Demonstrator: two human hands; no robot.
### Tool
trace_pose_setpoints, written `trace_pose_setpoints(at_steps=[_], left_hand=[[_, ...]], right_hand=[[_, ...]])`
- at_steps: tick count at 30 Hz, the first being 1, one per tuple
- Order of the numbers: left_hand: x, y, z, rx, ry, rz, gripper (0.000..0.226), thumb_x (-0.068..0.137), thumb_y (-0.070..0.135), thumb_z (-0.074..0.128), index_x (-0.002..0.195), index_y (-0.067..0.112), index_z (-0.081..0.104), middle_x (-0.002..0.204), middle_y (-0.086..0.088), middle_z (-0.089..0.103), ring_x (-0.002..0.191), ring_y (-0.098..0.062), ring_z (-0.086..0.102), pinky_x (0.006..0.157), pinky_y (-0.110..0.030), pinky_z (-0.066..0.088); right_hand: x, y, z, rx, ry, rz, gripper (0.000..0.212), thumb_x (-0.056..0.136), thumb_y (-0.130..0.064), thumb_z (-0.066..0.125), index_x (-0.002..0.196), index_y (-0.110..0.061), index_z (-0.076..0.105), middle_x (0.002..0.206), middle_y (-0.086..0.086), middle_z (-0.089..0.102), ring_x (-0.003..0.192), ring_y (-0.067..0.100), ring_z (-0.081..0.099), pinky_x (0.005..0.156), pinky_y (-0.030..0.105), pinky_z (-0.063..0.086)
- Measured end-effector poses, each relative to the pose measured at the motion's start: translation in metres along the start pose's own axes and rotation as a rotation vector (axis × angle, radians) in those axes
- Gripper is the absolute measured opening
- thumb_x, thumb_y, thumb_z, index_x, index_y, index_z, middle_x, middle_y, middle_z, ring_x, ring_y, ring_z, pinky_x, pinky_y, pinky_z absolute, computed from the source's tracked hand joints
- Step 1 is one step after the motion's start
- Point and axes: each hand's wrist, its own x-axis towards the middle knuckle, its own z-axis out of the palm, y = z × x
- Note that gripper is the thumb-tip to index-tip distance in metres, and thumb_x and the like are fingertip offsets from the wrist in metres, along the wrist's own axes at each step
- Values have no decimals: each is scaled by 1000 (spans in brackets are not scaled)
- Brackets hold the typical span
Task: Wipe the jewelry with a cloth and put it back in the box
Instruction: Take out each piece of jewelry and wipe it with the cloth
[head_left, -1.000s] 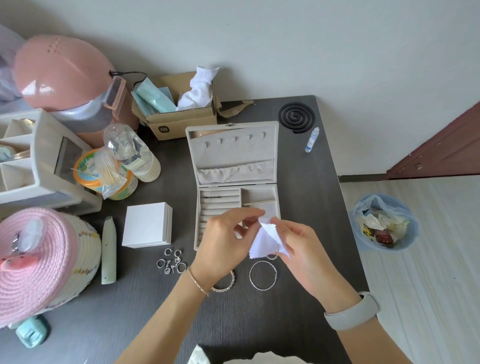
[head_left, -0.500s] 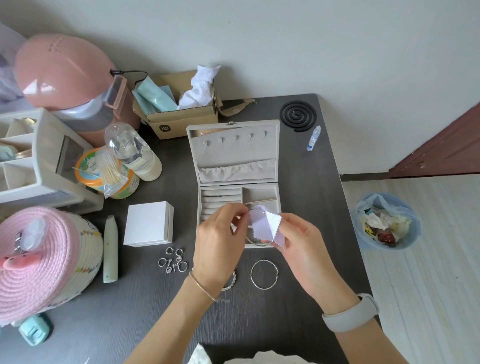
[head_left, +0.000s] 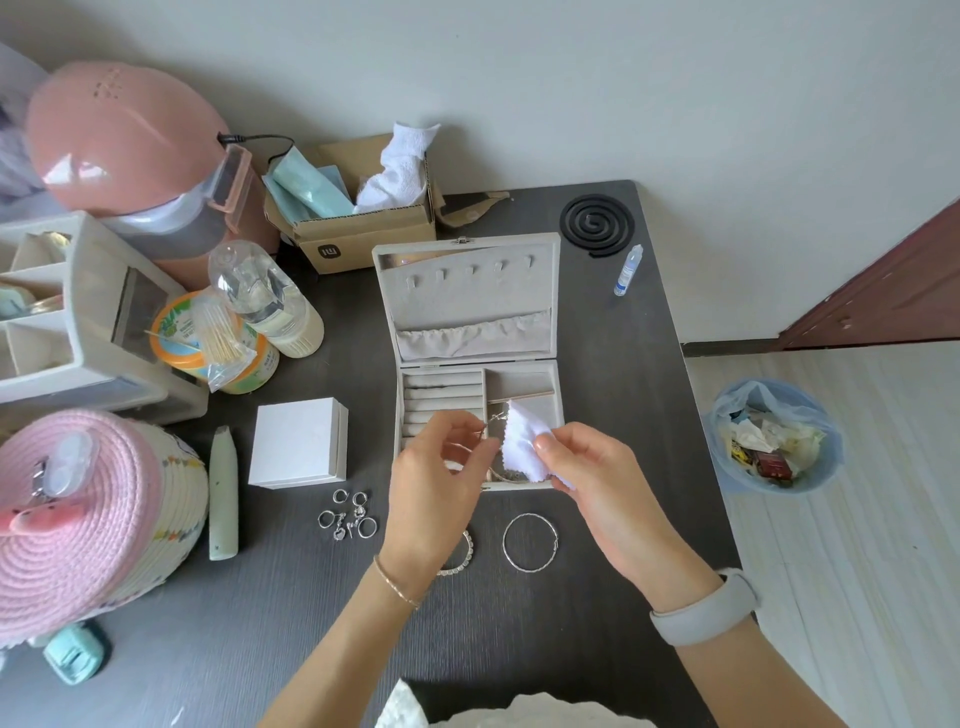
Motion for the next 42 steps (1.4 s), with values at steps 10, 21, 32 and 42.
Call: trace_pose_setpoints(at_steps=[10, 21, 32, 42], left_hand=[[0, 8, 6, -496, -1, -412, 13, 89, 9, 55, 77, 5, 60, 66, -9, 60, 55, -13, 60, 53, -23, 55], [-5, -8, 1, -267, 20, -236, 15, 85, 7, 61, 71, 12, 65, 61, -9, 64, 51, -11, 62, 56, -26, 56], [-12, -27, 15, -674, 107, -508, 13, 87, 6, 57, 75, 4, 59, 58, -5, 60, 49, -11, 60, 51, -20, 54], [-27, -90, 45, 300, -281, -195, 13, 84, 18, 61, 82, 12, 72, 65, 2, 65, 67, -16, 61, 69, -21, 44]], right_hand=[[-7, 8, 11, 50, -37, -73, 19, 79, -31, 57, 64, -20, 60, 62, 5, 43, 62, 13, 39, 67, 33, 32], [-9, 12, 5, -81, -37, -129, 19, 88, -12, 54, 70, -14, 60, 49, -13, 50, 52, 0, 44, 54, 10, 34], [1, 35, -2, -299, 289, -210, 17, 85, -15, 60, 68, -18, 59, 61, -6, 56, 57, 0, 49, 56, 10, 37], [3, 45, -33, -281, 440, -140, 14, 91, -20, 51, 81, -16, 60, 70, -11, 59, 67, 9, 55, 61, 14, 41]])
